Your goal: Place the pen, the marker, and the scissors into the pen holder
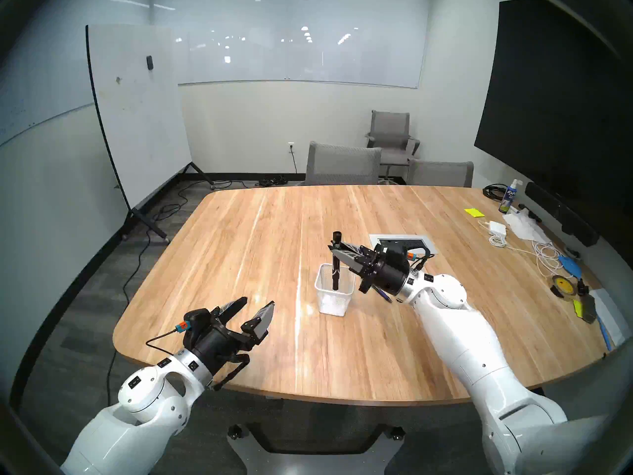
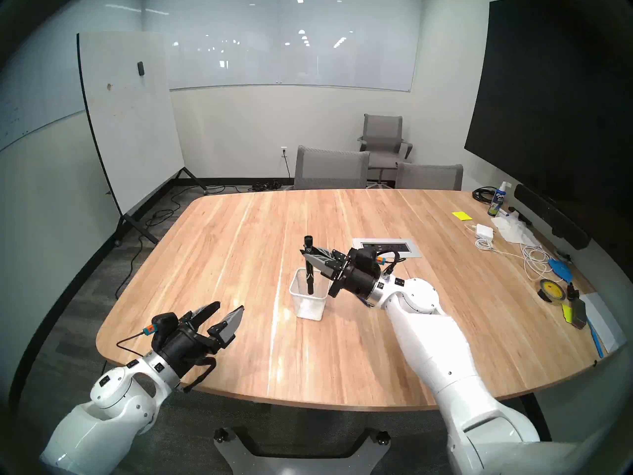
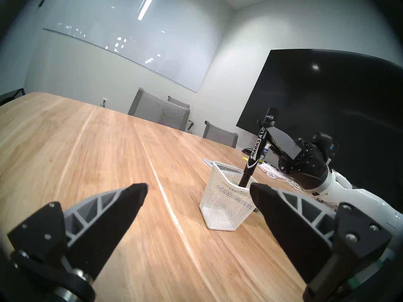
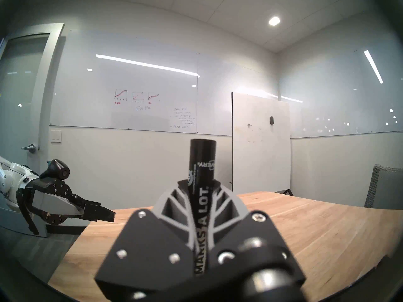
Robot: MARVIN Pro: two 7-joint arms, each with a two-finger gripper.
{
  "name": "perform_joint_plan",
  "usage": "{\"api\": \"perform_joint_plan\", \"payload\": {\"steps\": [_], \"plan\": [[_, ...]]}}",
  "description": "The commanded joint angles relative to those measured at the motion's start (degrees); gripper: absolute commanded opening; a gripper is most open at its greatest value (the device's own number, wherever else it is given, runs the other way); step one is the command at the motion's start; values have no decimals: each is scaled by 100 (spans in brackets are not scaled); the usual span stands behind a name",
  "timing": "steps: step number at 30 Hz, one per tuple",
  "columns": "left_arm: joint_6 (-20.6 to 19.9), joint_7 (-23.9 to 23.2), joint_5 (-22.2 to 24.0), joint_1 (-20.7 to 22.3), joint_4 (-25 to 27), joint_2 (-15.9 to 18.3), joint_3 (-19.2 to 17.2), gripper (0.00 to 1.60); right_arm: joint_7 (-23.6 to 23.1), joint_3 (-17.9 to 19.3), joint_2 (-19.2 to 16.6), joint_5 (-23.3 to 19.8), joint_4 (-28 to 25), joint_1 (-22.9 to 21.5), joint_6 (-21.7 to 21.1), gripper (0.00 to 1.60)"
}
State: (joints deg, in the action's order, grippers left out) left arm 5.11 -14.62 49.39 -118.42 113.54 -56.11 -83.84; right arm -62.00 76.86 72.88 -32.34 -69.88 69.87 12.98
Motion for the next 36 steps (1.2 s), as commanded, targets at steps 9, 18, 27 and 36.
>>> {"api": "perform_joint_plan", "payload": {"steps": [9,18,27,36], "plan": [[24,-14,-5,22,123,-24,4,160,-34,105,-62,-54,-128,166,-9,0],[36,-17,-2,51,105,-54,5,160,-43,60,-82,2,-76,248,-75,0],[70,-70,0,75,37,-82,8,160,-49,74,-125,17,-107,384,-176,0],[58,-92,9,99,13,-107,14,160,-71,81,-148,26,-100,424,-284,0]]}}
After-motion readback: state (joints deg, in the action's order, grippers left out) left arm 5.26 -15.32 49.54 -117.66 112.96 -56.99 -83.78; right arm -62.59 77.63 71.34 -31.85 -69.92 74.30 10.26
